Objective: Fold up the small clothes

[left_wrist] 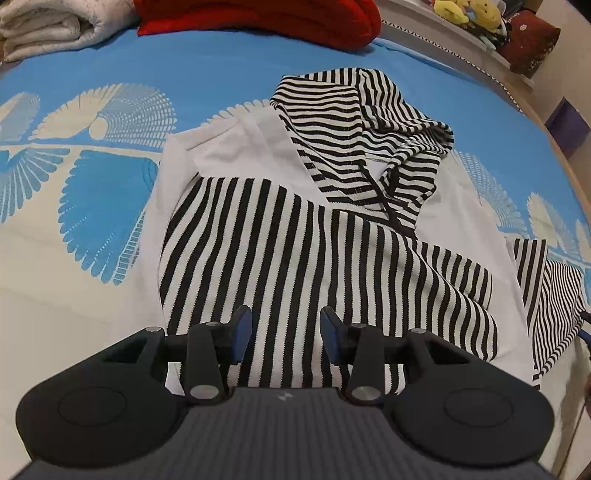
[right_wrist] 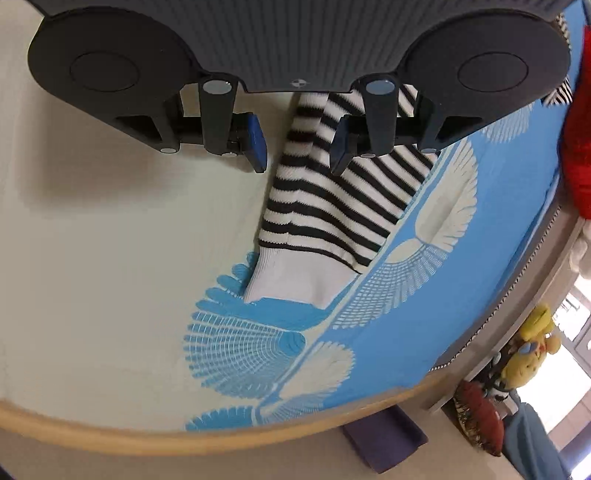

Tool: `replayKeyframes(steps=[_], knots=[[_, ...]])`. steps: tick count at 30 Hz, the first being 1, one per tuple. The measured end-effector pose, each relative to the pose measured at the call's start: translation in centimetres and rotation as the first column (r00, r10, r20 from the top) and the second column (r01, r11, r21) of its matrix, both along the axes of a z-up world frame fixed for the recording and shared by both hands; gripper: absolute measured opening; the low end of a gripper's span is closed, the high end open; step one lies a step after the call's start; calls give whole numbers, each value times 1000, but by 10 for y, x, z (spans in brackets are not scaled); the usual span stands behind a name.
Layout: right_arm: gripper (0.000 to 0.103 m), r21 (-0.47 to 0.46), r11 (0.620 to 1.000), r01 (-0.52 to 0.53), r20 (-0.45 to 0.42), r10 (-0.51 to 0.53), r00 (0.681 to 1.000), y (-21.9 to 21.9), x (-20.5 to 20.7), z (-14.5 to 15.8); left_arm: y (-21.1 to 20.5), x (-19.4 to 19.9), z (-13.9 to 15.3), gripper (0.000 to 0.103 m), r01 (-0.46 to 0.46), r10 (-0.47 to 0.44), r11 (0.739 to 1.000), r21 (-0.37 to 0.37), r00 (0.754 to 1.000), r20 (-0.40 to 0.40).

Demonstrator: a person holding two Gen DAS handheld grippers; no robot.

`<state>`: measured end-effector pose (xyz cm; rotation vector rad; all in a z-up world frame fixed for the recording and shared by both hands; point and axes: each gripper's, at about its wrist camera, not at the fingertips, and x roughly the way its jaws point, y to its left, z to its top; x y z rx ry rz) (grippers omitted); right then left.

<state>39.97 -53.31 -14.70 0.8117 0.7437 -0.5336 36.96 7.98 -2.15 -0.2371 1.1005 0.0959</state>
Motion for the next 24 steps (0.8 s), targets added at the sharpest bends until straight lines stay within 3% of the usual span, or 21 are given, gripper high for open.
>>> replayKeyframes(steps=[2, 3, 4, 7, 9, 12, 14, 15, 16, 17, 18, 19, 20, 21, 22, 24], knots=[[39, -33, 999, -12, 19, 13, 1000, 2, 5, -3, 2, 0, 1, 45, 3, -3, 1000, 1, 1000, 3], [30, -51, 999, -11, 20, 12, 1000, 3, 8, -3, 4, 0, 1, 45, 2, -2, 1000, 2, 1000, 5], [4, -71, 997, -2, 13, 3, 1000, 3, 8, -2, 6, 0, 2, 45, -3, 3, 1000, 3, 1000, 7], [4, -156, 986, 52, 23, -49, 999, 16, 7, 16, 17, -1, 5, 45, -26, 26, 1000, 3, 1000, 11], [4, -271, 962, 32, 55, -18, 998, 39, 15, 42, 26, -2, 9, 45, -51, 51, 999, -2, 999, 20], [4, -414, 909, -53, 140, 121, 983, 98, 26, 90, 42, -3, 18, 45, -90, 91, 996, -24, 995, 37], [4, -458, 874, -165, 219, 290, 931, 153, 27, 122, 54, -5, 23, 45, -121, 122, 992, -33, 991, 49], [4, -473, 847, -242, 252, 393, 884, 185, 25, 134, 62, -6, 26, 45, -140, 141, 990, -34, 988, 55], [4, -486, 796, -361, 280, 534, 798, 224, 21, 146, 69, -7, 29, 45, -156, 158, 987, -36, 986, 59], [4, -480, 744, -465, 304, 638, 707, 255, 15, 153, 76, -8, 31, 45, -173, 175, 984, -41, 983, 61], [4, -446, 671, -593, 332, 739, 587, 289, 8, 156, 84, -8, 34, 45, -194, 197, 980, -50, 978, 64], [6, -400, 575, -713, 345, 816, 464, 317, 3, 155, 92, -9, 36, 45, -212, 216, 975, -58, 974, 66], [6, -338, 438, -833, 336, 883, 328, 347, -2, 150, 98, -10, 38, 45, -230, 234, 971, -66, 970, 68], [6, -283, 320, -904, 304, 924, 232, 373, -8, 142, 105, -10, 40, 45, -244, 249, 967, -75, 966, 69], [7, -250, 263, -932, 253, 947, 199, 392, -15, 133, 110, -11, 42, 45, -254, 260, 963, -85, 963, 69], [10, -172, 249, -953, 161, 962, 222, 408, -21, 121, 118, -12, 46, 45, -265, 273, 958, -109, 959, 72]])
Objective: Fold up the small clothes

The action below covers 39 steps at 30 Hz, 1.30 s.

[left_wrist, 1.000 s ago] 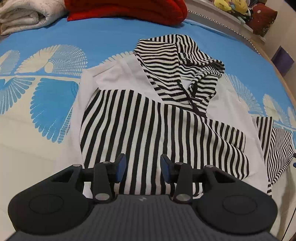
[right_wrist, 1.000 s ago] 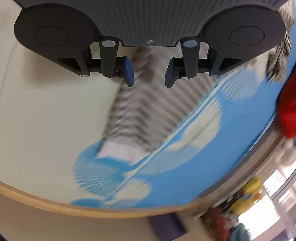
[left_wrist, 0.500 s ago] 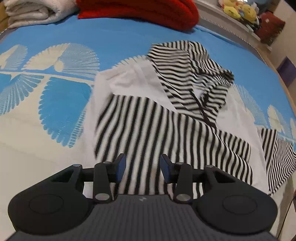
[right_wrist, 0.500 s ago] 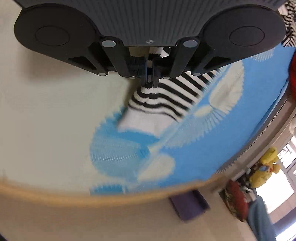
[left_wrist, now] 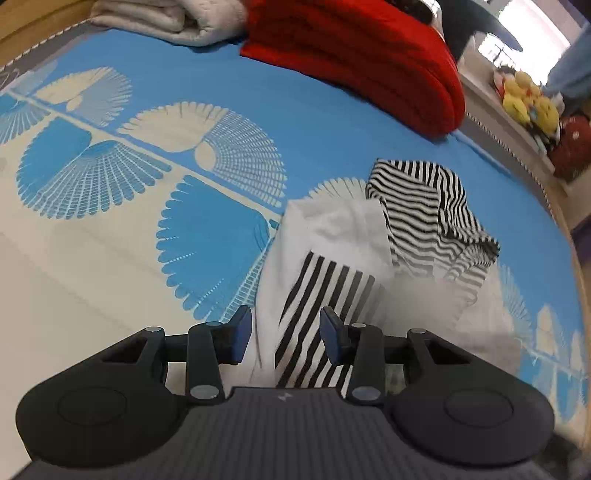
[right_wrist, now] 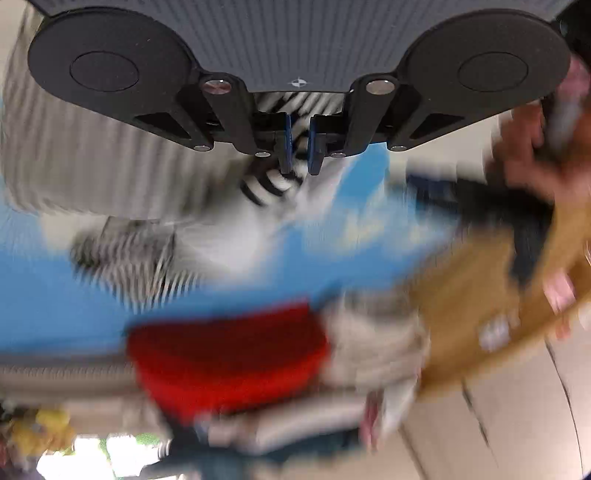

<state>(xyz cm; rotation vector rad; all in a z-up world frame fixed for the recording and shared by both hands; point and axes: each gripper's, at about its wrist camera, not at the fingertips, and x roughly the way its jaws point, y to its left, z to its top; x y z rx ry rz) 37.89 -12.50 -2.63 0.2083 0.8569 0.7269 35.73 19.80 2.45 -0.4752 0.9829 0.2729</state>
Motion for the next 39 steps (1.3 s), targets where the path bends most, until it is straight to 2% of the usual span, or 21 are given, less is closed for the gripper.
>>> replayKeyframes(steps=[3, 4, 5, 7, 10, 12, 14, 16, 20, 22, 23, 24, 25, 27, 28, 30, 32, 34, 35, 37, 39], knots=[[12, -100, 988, 120, -69, -127, 989, -3, 0, 10, 5, -2, 2, 45, -7, 7, 1000, -23, 1000, 4], [17, -115, 982, 152, -71, -161, 984, -7, -2, 19, 5, -2, 1, 45, -5, 6, 999, -36, 1000, 1], [19, -118, 977, 176, -67, -185, 981, -10, -5, 28, 5, -1, -2, 45, -7, 7, 998, -58, 1000, -4], [33, -106, 966, 238, -22, -241, 970, -18, -11, 43, 7, -1, -10, 45, -20, 18, 992, -122, 1000, -21], [40, -141, 939, 314, 43, -311, 949, -27, -22, 31, 8, -2, -24, 45, -45, 36, 984, -172, 998, -57], [41, -286, 887, 363, -47, -391, 919, -30, -9, 6, 6, -2, -35, 45, -58, 42, 982, -182, 995, -90], [42, -256, 883, 393, -154, -438, 885, -43, 7, -12, 8, -4, -46, 45, -81, 57, 977, -195, 990, -128], [41, -227, 872, 434, -266, -484, 833, -58, 21, -29, 10, -6, -57, 45, -101, 69, 974, -205, 985, -159], [42, -289, 820, 494, -319, -569, 758, -74, 26, -47, 13, -7, -75, 45, -114, 76, 979, -167, 973, -218], [42, -282, 810, 515, -361, -586, 725, -81, 27, -54, 10, -7, -83, 42, -105, 63, 980, -169, 969, -237], [42, -271, 803, 530, -385, -595, 705, -88, 25, -54, 6, -7, -84, 35, -86, 48, 985, -152, 970, -237], [42, -265, 796, 544, -404, -604, 687, -91, 25, -56, 0, -6, -79, 11, -44, 19, 993, -109, 975, -220], [42, -263, 786, 560, -421, -615, 667, -94, 25, -60, -10, -5, -71, 2, 11, -17, 999, -31, 980, -197], [42, -281, 762, 583, -433, -643, 632, -99, 27, -67, -31, -4, -44, 2, 120, -103, 980, 156, 988, -114], [42, -293, 750, 592, -434, -657, 617, -102, 26, -70, -38, -6, -33, 2, 144, -130, 971, 193, 988, -80], [42, -311, 734, 604, -436, -675, 595, -107, 25, -74, -40, -9, -23, 2, 144, -139, 970, 197, 989, -43], [41, -325, 725, 607, -438, -685, 582, -108, 24, -79, -34, -7, -39, 2, 120, -105, 980, 158, 989, -99], [40, -338, 721, 605, -431, -690, 582, -107, 24, -81, -23, -2, -65, 2, 93, -76, 993, 71, 975, -211], [40, -346, 715, 607, -421, -697, 581, -106, 23, -78, -21, -2, -68, 3, 82, -68, 995, 57, 972, -225], [41, -357, 706, 612, -378, -708, 596, -101, 22, -67, -22, -5, -54, 5, 71, -56, 994, 86, 984, -171], [41, -338, 716, 612, -329, -698, 636, -95, 23, -57, -30, -6, -33, 16, 100, -94, 991, 94, 993, -71]])
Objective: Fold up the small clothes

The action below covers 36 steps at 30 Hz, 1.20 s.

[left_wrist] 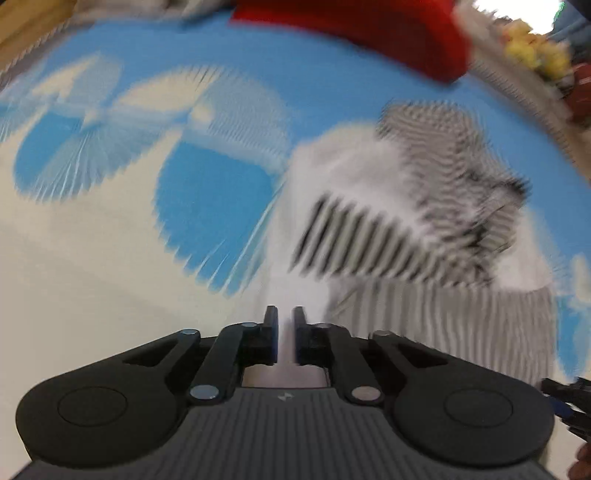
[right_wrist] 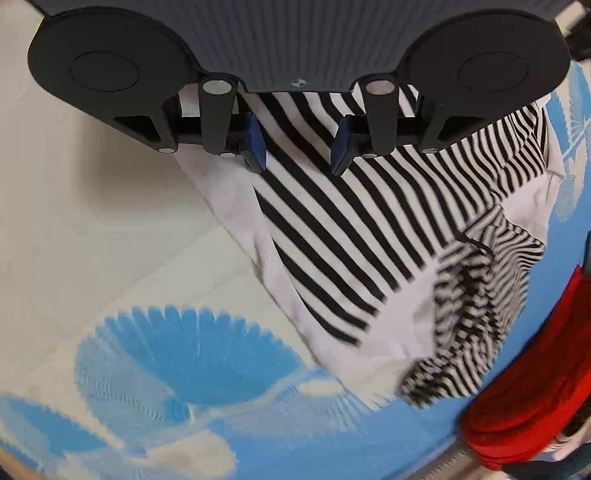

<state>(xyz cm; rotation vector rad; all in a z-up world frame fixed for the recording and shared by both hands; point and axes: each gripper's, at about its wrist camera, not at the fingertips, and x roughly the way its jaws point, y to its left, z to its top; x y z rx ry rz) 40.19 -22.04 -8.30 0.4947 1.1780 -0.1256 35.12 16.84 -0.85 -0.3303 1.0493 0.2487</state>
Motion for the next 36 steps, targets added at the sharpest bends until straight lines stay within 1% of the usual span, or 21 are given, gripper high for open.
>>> replayKeyframes(steps=[1, 2, 3, 5, 6, 7, 9, 11, 13, 14, 16, 17, 18, 20, 22, 26, 27, 28, 31, 33, 36], knots=[[41, -6, 1000, -27, 26, 27, 999, 4, 1, 3, -4, 0, 4, 22, 25, -25, 1000, 0, 999, 28], [41, -6, 999, -46, 30, 46, 998, 5, 3, 2, -8, 1, 2, 24, 45, -45, 999, -7, 999, 26], [41, 1, 999, -53, 11, 53, 999, 6, 4, -3, -9, 3, -6, 24, 48, -48, 998, -27, 999, -1], [41, 23, 1000, -18, -80, 20, 997, 0, 5, -22, -5, 5, -35, 24, 15, -30, 992, -125, 993, -116], [40, 41, 999, 7, -105, -3, 994, -4, 5, -29, -2, 5, -49, 24, -9, -19, 987, -159, 985, -172], [40, 50, 999, 20, -103, -15, 995, -6, 4, -29, -1, 6, -55, 24, -19, -13, 987, -160, 981, -195], [41, 14, 1000, -8, -66, 9, 998, -1, 7, -15, -4, 7, -47, 24, 3, -20, 995, -98, 985, -172], [42, -25, 998, -58, 21, 58, 998, 4, 9, 1, -9, 8, -29, 32, 32, -37, 998, -60, 995, -91], [49, -59, 994, -91, 39, 93, 995, 6, 12, 4, -13, 9, -25, 53, 48, -50, 997, -55, 998, -42], [50, -52, 994, -99, 19, 100, 995, 4, 13, -1, -15, 10, -32, 54, 45, -49, 997, -64, 997, -65], [50, -12, 996, -89, -58, 88, 994, -1, 14, -11, -18, 13, -53, 53, 12, -28, 995, -95, 986, -167], [50, 11, 998, -64, -73, 64, 995, -5, 13, -12, -19, 13, -58, 53, 0, -16, 996, -86, 982, -188], [50, 19, 998, -55, -67, 56, 996, -7, 12, -8, -24, 14, -54, 52, 2, -11, 999, -52, 984, -175], [50, -15, 995, -96, -19, 96, 995, -6, 13, 6, -32, 18, -38, 52, 18, -18, 1000, -1, 992, -124], [50, -76, 987, -143, 37, 146, 989, -3, 13, 20, -38, 21, -20, 52, 25, -25, 1000, 13, 999, -42], [51, -218, 954, -204, 87, 227, 970, -10, 13, 39, -55, 26, 10, 51, 27, -33, 998, 56, 994, 105], [51, -245, 946, -211, 92, 239, 967, -12, 14, 41, -59, 27, 16, 49, 34, -45, 996, 79, 990, 131], [51, -264, 940, -217, 95, 250, 964, -15, 14, 43, -64, 27, 19, 43, 44, -58, 994, 98, 987, 149], [51, -309, 922, -233, 104, 276, 955, -24, 12, 50, -72, 30, 30, 30, 86, -109, 988, 127, 977, 183], [51, -328, 916, -233, 111, 282, 953, -29, 9, 52, -78, 46, 31, 20, 125, -156, 979, 163, 969, 193], [51, -352, 908, -227, 100, 277, 956, -38, 5, 49, -82, 87, 31, 15, 157, -200, 967, 199, 955, 220]])
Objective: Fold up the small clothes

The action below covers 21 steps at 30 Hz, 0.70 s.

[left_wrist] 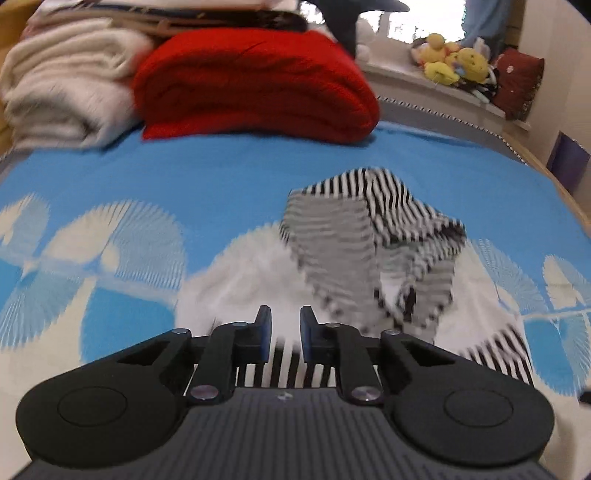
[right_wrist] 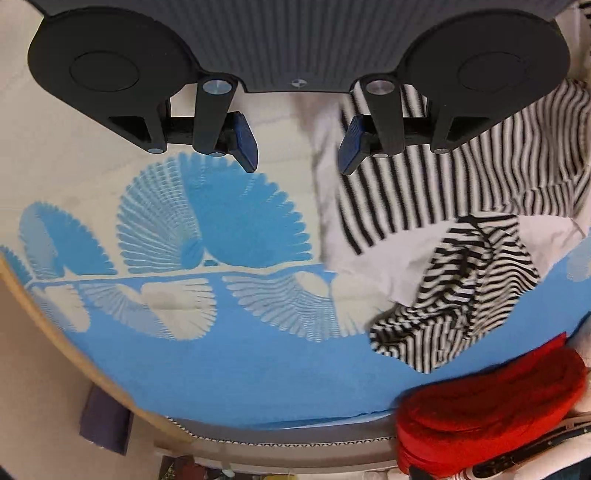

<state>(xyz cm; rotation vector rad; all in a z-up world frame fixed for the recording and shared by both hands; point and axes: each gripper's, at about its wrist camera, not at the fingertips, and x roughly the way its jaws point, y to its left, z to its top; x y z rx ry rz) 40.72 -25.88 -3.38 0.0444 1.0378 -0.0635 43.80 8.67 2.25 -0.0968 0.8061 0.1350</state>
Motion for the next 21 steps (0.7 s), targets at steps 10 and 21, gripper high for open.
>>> replayKeyframes(steps=[10, 21], knots=[[51, -13, 998, 69, -12, -70, 998, -31, 4, -9, 12, 206, -40, 10, 26, -25, 999, -24, 999, 38], [51, -31, 998, 62, -39, -64, 997, -33, 9, -18, 21, 333, -108, 56, 37, -39, 999, -21, 994, -99]])
